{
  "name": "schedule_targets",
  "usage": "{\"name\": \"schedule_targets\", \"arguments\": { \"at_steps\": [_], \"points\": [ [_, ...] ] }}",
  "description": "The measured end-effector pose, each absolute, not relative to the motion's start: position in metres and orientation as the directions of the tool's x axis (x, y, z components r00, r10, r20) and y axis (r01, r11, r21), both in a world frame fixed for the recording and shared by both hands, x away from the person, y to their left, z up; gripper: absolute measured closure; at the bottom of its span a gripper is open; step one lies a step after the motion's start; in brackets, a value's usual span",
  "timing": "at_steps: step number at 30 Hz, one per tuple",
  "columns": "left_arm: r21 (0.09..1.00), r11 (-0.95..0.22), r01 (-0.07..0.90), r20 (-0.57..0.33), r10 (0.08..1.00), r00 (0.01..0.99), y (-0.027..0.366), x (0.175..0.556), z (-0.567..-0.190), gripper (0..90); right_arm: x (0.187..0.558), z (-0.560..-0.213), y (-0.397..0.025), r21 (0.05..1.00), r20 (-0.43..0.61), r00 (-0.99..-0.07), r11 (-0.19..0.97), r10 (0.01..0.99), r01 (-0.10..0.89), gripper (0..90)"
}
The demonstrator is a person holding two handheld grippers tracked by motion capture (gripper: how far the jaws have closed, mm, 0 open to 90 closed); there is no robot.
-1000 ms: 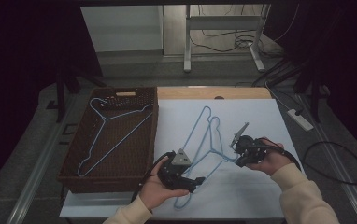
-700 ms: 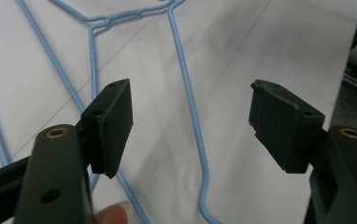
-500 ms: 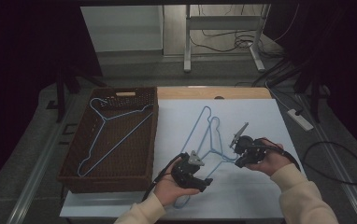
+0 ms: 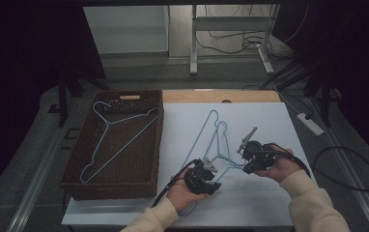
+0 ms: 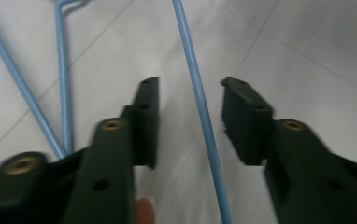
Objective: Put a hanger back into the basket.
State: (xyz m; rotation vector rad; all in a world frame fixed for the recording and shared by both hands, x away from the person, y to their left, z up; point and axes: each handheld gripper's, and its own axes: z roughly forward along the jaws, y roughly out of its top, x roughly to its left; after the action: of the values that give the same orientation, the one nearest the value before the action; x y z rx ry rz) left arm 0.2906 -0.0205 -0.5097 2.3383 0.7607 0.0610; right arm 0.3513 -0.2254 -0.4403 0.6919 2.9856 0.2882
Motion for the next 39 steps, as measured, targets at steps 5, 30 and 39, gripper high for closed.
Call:
{"name": "schedule_targets", "arguments": {
  "at_steps": [5, 30, 39],
  "points": [
    [0.607, -0.602, 0.519, -0.192, 0.523, 0.831, -0.021, 0.292, -0.51, 77.3, 0.35, -0.437, -0.226, 0.208, -0.022, -0.897, 0.88, 0.441, 0.427, 86.7],
    [0.628, -0.502, 0.594, -0.196, 0.637, 0.746, -0.003, 0.292, -0.507, 86.4, 0.341, -0.405, -0.291, 0.731, 0.039, -0.778, 0.513, 0.627, 0.45, 45.2],
    [0.667, -0.455, 0.59, -0.189, 0.663, 0.725, 0.003, 0.29, -0.5, 86.5, 0.337, -0.424, -0.33, 0.8, 0.119, -0.692, 0.344, 0.712, 0.491, 42.1]
  ]
}}
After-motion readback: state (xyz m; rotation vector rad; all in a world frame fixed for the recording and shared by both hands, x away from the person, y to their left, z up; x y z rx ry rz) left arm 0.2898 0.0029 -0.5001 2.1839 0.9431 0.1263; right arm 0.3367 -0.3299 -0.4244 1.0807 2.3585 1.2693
